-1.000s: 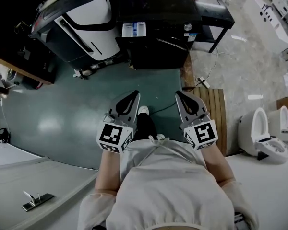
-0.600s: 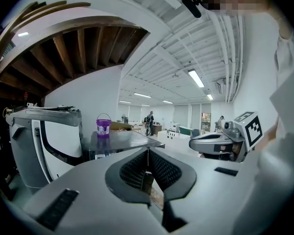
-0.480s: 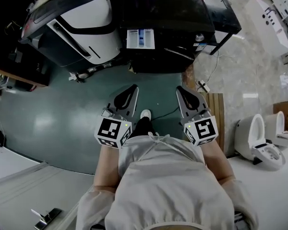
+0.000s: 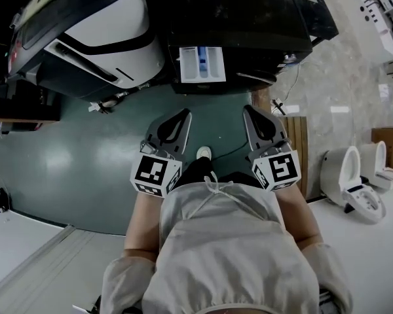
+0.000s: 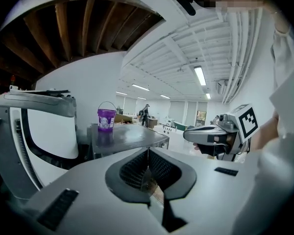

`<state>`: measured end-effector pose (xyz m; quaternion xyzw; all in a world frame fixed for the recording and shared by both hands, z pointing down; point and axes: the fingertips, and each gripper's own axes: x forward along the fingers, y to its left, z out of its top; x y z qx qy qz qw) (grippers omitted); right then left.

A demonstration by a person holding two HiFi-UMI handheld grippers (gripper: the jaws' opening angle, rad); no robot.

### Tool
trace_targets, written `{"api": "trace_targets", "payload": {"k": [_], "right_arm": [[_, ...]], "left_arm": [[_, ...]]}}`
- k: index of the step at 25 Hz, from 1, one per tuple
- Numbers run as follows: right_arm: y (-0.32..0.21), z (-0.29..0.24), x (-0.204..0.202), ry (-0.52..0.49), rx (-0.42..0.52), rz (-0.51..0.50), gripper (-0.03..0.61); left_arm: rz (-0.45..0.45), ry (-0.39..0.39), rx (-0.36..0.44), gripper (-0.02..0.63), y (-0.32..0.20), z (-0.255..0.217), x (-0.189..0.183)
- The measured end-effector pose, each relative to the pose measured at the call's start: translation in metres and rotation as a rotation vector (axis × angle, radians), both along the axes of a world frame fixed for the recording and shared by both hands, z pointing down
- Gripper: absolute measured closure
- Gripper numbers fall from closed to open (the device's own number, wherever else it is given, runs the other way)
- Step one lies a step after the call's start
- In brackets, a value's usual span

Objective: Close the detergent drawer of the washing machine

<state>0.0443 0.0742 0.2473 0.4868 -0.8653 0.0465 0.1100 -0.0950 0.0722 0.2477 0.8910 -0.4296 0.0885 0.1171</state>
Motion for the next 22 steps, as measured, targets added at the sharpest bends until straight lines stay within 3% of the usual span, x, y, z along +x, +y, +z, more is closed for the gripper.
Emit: {"api": "trace_targets", "payload": {"k": [10,16,22], "right_arm": [[-0.050,0.059,-0.001,0.011,-0.084,-0.016,0.571],[-0.073,0.096,0.002,-0.024,-0.126,-0.046,0.571],[-0.092,0.128,0.011,0.010,-0.131,-0.072,0.571]], "left_arm": [[-0.003,-0.023,-0.094,0.591,-0.041,0.073,0.003],[-0.057,-0.025,-0.151,0.591,-0.065,0.125,0.010],[-0.096,-0.037,-0.209,0.591,-0.081,0.173,0.023]]}}
